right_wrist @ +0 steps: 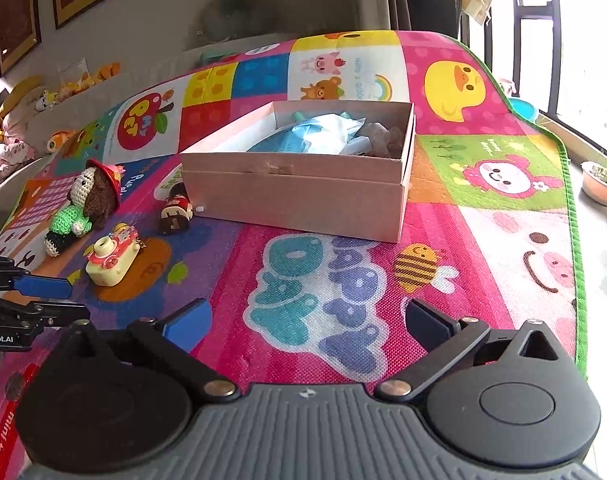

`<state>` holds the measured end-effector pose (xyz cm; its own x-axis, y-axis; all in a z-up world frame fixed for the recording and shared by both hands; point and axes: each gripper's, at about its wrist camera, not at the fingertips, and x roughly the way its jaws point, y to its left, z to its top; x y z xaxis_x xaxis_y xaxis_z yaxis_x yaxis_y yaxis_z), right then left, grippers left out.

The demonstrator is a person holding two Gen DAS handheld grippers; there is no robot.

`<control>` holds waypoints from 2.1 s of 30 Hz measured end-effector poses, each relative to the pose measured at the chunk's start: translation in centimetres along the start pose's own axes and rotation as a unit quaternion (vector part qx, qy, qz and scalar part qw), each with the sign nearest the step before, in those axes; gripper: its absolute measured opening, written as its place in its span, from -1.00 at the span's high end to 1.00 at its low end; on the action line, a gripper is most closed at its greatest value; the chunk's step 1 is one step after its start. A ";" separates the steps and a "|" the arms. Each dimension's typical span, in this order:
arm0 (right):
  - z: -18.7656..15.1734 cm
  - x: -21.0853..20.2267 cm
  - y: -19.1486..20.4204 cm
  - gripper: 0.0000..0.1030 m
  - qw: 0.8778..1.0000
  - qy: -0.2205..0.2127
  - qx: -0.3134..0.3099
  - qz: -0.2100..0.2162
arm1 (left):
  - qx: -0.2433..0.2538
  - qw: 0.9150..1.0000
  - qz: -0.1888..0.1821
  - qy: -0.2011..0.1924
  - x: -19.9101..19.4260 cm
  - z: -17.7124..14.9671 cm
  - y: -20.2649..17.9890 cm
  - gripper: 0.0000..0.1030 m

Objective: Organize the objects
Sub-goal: 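Grasp the pink Hello Kitty toy with the left gripper, then grasp the small red-shirt figure with right while left holds the Hello Kitty toy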

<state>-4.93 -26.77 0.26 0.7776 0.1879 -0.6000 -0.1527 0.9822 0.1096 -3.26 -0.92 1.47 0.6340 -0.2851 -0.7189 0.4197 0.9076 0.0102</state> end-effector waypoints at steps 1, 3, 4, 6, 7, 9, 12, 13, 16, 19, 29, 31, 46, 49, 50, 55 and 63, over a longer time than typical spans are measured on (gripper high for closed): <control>0.0 0.0 0.0 -1.00 1.000 0.000 0.000 0.000 | 0.000 1.000 -0.006 -0.001 0.1 0.2 -0.4 0.01; 0.0 0.1 -0.1 -1.00 1.000 0.002 0.001 -0.001 | 0.012 1.000 -0.023 0.001 0.4 0.4 -1.4 -0.11; 0.0 0.1 -0.2 -1.00 1.000 0.003 0.003 -0.002 | 0.020 0.999 -0.029 0.003 0.5 0.5 -1.9 -0.31; 0.1 0.2 -0.3 -1.00 1.000 0.006 0.006 0.000 | 0.041 0.998 -0.050 0.009 0.7 0.4 -3.0 -0.58; 0.1 0.3 -0.3 -1.00 1.000 0.007 0.008 0.000 | 0.052 0.997 -0.056 0.012 0.8 0.4 -3.5 -0.72; 0.1 0.4 -0.4 -1.00 1.000 0.010 0.011 0.001 | 0.056 0.997 -0.054 0.010 0.9 0.3 -3.9 -0.75; 0.1 0.4 -0.5 -1.00 1.000 0.010 0.015 0.001 | 0.029 0.998 -0.058 -0.002 0.6 0.5 -2.6 -0.57; 0.1 0.5 -0.6 -1.00 1.000 0.010 0.015 0.001 | 0.011 0.999 -0.052 -0.008 0.4 0.7 -1.8 -0.52; 0.1 0.5 -0.6 -1.00 1.000 0.011 0.015 0.001 | -0.068 0.997 -0.030 -0.025 0.3 1.7 1.4 -0.52; 0.1 0.5 -0.6 -1.00 1.000 0.011 0.017 0.002 | -0.129 0.990 -0.040 -0.032 1.2 2.4 3.6 -0.51; 0.2 0.4 -2.2 -1.00 0.997 0.005 0.074 -0.003 | -0.001 0.993 -0.110 -0.042 0.6 1.7 -2.5 -0.44; 0.2 0.5 -2.2 -1.00 0.997 0.006 0.074 -0.002 | -0.001 0.996 -0.051 -0.068 0.4 2.0 -2.2 -0.43; 0.2 0.6 -2.0 -1.00 0.997 0.010 0.072 -0.001 | -0.038 0.998 -0.020 -0.036 5.0 4.5 -1.5 -0.42; 0.2 0.6 -2.0 -1.00 0.997 0.011 0.073 -0.002 | -0.013 0.999 -0.005 -0.040 5.0 4.0 -2.0 -0.37; 0.2 0.7 -1.9 -1.00 0.997 0.012 0.072 -0.003 | -0.006 0.999 -0.003 -0.041 4.8 3.8 -2.2 -0.32; 0.9 1.7 -0.6 -1.00 0.999 0.034 0.032 -0.005 | -0.027 0.998 -0.002 -0.055 2.2 1.2 -0.6 -0.18; 4.6 4.8 7.9 -0.61 0.994 0.028 -0.089 0.051 | -0.094 0.992 0.045 -0.073 -1.3 -2.5 3.8 -0.18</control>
<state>0.44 -18.11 1.92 0.7177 0.2805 -0.6374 -0.3384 0.9404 0.0328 -4.16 3.64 0.69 0.7557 -0.2302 -0.6131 0.2384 0.9686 -0.0699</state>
